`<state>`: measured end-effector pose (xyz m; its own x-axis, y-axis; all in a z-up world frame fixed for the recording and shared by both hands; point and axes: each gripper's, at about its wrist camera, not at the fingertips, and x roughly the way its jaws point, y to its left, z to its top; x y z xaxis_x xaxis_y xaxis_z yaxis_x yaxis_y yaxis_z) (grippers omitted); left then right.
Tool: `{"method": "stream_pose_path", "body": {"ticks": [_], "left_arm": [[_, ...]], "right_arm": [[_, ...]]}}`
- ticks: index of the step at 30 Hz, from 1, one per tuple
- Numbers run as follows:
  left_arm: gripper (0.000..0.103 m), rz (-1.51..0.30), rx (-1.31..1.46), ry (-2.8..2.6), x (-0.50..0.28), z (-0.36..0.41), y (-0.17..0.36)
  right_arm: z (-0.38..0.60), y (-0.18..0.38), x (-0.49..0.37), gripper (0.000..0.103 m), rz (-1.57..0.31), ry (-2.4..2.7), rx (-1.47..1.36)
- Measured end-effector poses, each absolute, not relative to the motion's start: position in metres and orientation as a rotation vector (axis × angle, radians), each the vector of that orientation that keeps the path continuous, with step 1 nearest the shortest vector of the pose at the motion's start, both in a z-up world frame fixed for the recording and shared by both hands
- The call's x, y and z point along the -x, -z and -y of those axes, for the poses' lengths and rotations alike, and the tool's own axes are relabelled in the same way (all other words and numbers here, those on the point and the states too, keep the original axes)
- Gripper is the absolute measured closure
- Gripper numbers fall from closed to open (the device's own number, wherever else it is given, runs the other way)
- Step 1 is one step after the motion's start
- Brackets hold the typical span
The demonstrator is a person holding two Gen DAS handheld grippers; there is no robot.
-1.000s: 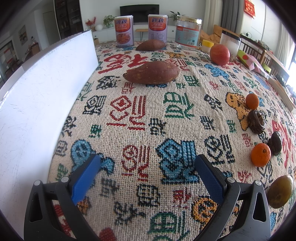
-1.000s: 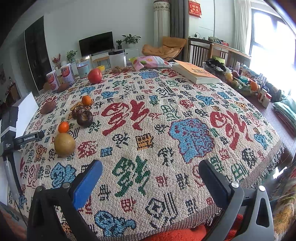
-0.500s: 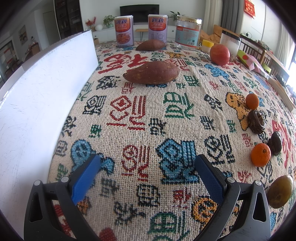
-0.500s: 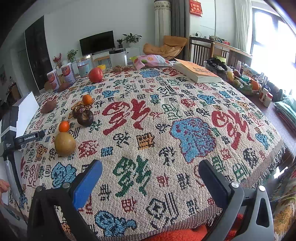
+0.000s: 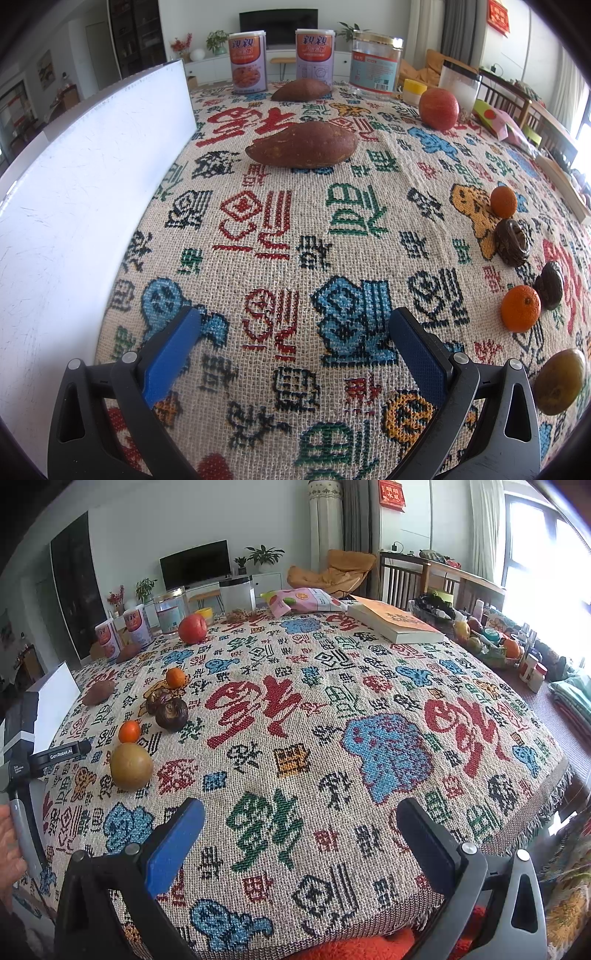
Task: Organize fruits
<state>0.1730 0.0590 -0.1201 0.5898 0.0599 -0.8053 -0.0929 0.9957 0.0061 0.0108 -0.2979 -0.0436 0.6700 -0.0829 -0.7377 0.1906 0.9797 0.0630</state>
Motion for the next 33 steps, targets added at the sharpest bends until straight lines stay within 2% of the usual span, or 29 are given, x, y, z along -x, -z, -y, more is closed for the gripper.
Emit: {"method": "stream_pose_path", "body": {"ticks": [14,18,20,25,30,33], "left_arm": [[0.001,-0.938,0.037,-0.086,-0.173,-0.059,0.12],[0.002,-1.036,0.001,-0.002,-0.181,-0.062,0.114],[0.003,-1.073,-0.026,0.018,-0.193,-0.065,0.104],[0.002,-0.946,-0.101,-0.012,-0.236,-0.071,0.055],[0.002,-1.054,-0.277,0.022,-0.293,-0.056,0.077],[0.002,-1.03,-0.377,0.039,-0.309,-0.047,0.086]], "right_arm": [[0.299,0.044,-0.01,0.0,-0.824,0.147,-0.145],[0.299,0.044,-0.01,0.0,-0.825,0.147,-0.145],[0.299,0.044,-0.01,0.0,-0.825,0.146,-0.146],[0.296,0.045,-0.011,0.0,-0.828,0.144,-0.14],[0.297,0.044,-0.01,0.0,-0.824,0.147,-0.137],[0.297,0.043,-0.009,0.0,-0.816,0.149,-0.135]]}}
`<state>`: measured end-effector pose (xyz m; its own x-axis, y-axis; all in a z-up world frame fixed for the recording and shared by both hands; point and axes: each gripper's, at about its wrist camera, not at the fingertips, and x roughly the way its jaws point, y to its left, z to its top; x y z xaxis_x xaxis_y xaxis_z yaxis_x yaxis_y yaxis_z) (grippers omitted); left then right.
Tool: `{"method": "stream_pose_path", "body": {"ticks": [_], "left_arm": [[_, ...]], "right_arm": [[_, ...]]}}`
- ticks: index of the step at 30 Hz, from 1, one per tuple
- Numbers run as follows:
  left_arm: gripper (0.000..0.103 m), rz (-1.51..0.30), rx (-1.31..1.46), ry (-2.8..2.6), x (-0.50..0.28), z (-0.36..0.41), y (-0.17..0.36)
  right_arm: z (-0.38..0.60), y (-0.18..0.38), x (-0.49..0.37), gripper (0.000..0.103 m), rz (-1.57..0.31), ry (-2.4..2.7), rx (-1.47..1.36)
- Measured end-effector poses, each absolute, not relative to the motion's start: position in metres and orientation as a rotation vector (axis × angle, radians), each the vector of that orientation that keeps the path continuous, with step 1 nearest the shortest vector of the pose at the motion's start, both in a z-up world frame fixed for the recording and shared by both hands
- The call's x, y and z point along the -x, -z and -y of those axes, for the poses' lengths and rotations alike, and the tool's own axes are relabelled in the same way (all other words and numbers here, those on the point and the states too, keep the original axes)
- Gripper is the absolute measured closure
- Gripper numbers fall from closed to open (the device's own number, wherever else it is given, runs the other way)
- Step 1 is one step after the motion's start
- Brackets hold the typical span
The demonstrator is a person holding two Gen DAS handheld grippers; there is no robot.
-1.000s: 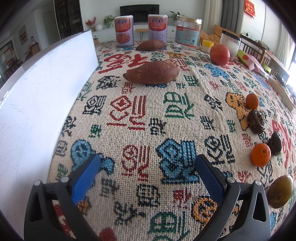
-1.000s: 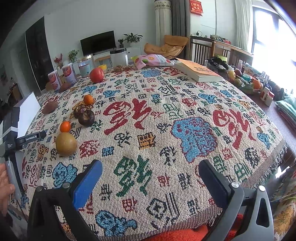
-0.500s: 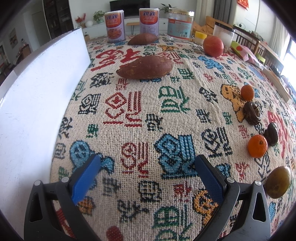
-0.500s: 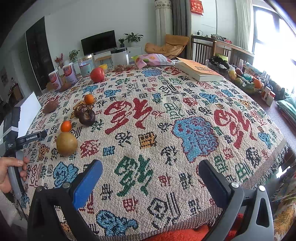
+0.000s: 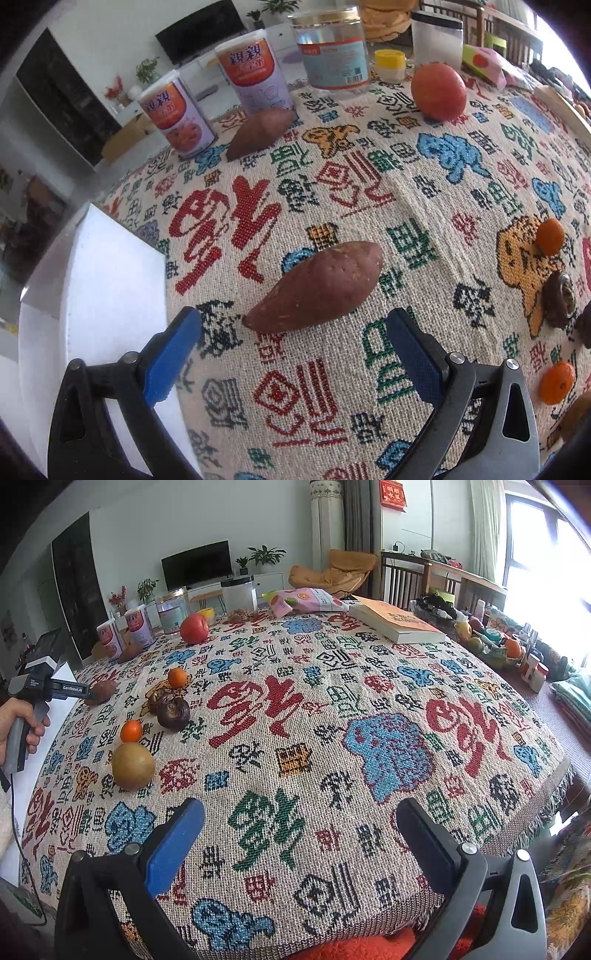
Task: Organize fruits
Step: 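Grasp the sweet potato with the left tool while the right tool grasps the olive-green fruit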
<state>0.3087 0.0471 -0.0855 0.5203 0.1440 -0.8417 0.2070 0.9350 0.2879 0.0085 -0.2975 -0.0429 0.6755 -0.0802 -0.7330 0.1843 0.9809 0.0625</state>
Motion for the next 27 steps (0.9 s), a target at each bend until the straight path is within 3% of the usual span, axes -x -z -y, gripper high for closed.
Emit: {"method": "stream_pose_path", "body": {"ticks": [3,11,17,18,19,20,23,27], "left_arm": [[0.002,-1.013,-0.403,0.089,-0.319,-0.041,0.092],[0.004,-1.185,-0.195,0.424,-0.316,-0.039,0.09],[0.004,-1.16,-0.113,0.293,-0.333,-0.051,0.091],[0.008,-1.164,-0.097,0.271,-0.336,-0.052,0.093],[0.032,-1.168,-0.089,0.258,-0.338,-0.053,0.097],[0.047,-1.182,-0.088,0.239,-0.342,-0.054,0.101],[0.06,-1.153,-0.087,0.206,-0.34,-0.057,0.099],[0.061,-1.138,-0.028,0.194,-0.324,-0.064,0.097]], "right_arm": [[0.297,0.043,-0.009,0.0,-0.817,0.147,-0.132],[0.297,0.044,-0.011,0.0,-0.824,0.14,-0.138],[0.298,0.047,-0.015,0.0,-0.842,0.135,-0.148],[0.298,0.047,-0.014,0.0,-0.841,0.136,-0.145],[0.298,0.047,-0.014,0.0,-0.838,0.137,-0.142],[0.298,0.046,-0.013,0.0,-0.836,0.138,-0.14],[0.299,0.046,-0.012,0.0,-0.832,0.138,-0.146],[0.299,0.044,-0.012,0.0,-0.825,0.08,-0.168]]}}
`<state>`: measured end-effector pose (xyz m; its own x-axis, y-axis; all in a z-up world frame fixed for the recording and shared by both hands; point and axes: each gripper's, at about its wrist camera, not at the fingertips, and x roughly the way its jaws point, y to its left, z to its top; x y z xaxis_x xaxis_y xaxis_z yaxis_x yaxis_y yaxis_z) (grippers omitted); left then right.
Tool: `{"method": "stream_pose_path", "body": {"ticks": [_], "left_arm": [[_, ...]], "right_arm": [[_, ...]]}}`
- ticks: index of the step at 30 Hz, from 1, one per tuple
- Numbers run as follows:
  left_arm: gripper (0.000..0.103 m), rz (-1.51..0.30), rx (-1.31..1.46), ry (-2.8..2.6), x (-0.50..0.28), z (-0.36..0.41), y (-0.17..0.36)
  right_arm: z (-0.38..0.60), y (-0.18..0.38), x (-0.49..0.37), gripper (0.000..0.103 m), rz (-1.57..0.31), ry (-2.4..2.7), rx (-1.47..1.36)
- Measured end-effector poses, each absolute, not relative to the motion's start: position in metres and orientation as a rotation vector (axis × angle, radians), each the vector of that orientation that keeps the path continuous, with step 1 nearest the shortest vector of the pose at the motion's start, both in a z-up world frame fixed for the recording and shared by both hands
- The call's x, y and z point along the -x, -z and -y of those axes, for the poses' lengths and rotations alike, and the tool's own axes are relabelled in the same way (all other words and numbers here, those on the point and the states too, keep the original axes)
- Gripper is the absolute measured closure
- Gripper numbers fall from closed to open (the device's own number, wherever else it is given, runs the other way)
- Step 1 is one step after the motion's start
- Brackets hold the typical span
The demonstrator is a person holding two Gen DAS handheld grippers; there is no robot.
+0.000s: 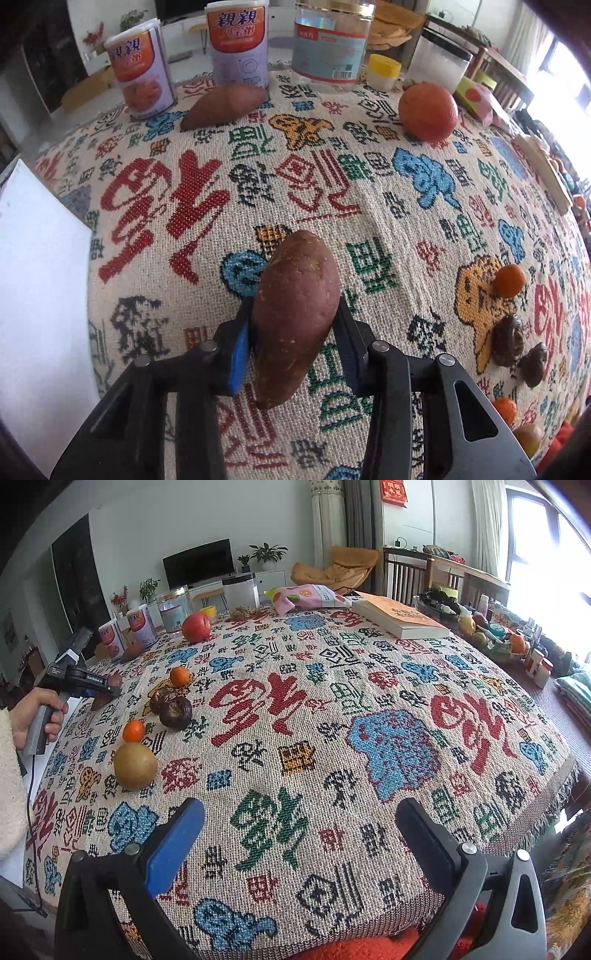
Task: Organize fruits
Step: 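Grasp the sweet potato with the left tool while the right tool grasps the olive-green fruit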
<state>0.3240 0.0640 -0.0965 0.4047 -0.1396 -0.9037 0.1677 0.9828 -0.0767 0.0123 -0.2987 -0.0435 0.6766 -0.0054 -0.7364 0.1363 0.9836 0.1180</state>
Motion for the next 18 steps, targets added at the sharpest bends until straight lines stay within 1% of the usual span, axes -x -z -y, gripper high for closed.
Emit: {"method": "stream_pose_path", "body": {"ticks": [4,8,10,11,12,14,15,18], "left_arm": [[0.062,-1.122,0.164,0.176,-0.287,-0.075,0.094],[0.062,-1.096,0.293,0.192,-0.239,-0.075,0.089],[0.062,-1.077,0.32,0.205,-0.213,-0.074,0.084],[0.062,-1.073,0.326,0.215,-0.201,-0.072,0.082],[0.062,-1.068,0.334,0.226,-0.189,-0.072,0.079],[0.062,-1.068,0.347,0.256,-0.167,-0.072,0.074],[0.062,-1.062,0.35,0.278,-0.155,-0.071,0.069],[0.062,-1.037,0.329,0.347,-0.121,-0.068,0.051]], "right_arm": [[0.268,0.035,-0.033,0.0,-0.827,-0.263,-0.281],[0.216,0.053,-0.083,0.001,-0.957,-0.367,-0.235],[0.197,0.063,-0.103,0.012,-0.993,-0.369,-0.213],[0.19,0.069,-0.112,0.014,-1.019,-0.353,-0.201],[0.184,0.076,-0.12,0.02,-1.051,-0.333,-0.194],[0.177,0.088,-0.129,0.043,-1.1,-0.301,-0.189],[0.177,0.087,-0.129,0.057,-1.085,-0.287,-0.187],[0.18,0.081,-0.121,0.056,-1.078,-0.26,-0.222]]}}
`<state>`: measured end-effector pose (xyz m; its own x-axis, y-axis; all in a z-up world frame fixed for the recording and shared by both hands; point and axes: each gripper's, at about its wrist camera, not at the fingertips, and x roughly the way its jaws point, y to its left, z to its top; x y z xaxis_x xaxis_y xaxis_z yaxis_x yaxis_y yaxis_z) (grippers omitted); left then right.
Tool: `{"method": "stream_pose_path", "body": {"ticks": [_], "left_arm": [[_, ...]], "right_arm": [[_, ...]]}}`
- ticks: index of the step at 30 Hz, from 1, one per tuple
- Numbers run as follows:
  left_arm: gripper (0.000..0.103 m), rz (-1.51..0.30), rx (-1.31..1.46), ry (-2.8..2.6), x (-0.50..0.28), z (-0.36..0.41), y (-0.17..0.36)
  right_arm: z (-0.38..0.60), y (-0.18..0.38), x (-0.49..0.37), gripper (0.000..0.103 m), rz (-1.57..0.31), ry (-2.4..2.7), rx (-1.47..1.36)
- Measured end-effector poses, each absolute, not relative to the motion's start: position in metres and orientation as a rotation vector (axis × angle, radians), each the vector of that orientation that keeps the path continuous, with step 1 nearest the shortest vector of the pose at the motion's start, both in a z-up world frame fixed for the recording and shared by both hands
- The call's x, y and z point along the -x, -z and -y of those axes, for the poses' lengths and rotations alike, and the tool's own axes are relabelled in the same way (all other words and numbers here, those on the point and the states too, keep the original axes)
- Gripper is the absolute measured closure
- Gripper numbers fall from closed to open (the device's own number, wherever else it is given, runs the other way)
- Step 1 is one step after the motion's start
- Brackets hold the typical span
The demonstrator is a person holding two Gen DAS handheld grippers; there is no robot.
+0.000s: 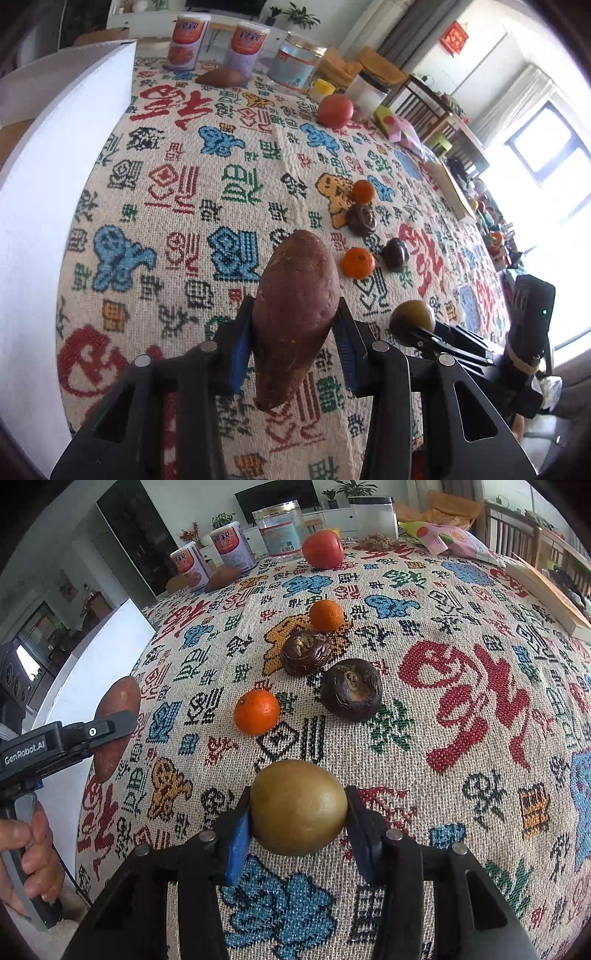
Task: Organize fruits
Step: 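Grasp the sweet potato with the left tool while the right tool grasps the olive-green fruit, then carry the sweet potato and olive-green fruit into the white box and open both tools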
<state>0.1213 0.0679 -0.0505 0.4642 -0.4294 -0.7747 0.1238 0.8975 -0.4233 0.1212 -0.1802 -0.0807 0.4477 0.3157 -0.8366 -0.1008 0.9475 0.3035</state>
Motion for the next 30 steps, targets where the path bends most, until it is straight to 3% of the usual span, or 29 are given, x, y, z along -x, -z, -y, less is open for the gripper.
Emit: {"method": "stream_pose_path", "body": {"ticks": [8,15,23,30], "left_arm": [[0.062,-0.868,0.487,0.498,-0.05,-0.106,-0.043],[0.062,-0.733,0.6,0.378,-0.023,-0.209,-0.094],[0.062,-0.78,0.575,-0.082,-0.026,-0.331,-0.045],[0.061,-0.896,0.589,-0.264,-0.018,-0.373,0.021]], "right_arm": [[0.181,0.019,-0.099,0.057,-0.983,-0.334,-0.307],[0.072,-0.055,-0.107,0.056,-0.902,-0.604,-0.274],[-0.123,-0.056,-0.084,0.056,-1.006,-0.979,-0.112],[-0.221,-0.017,-0.063,0.056,-1.057,-1.044,0.1]]}}
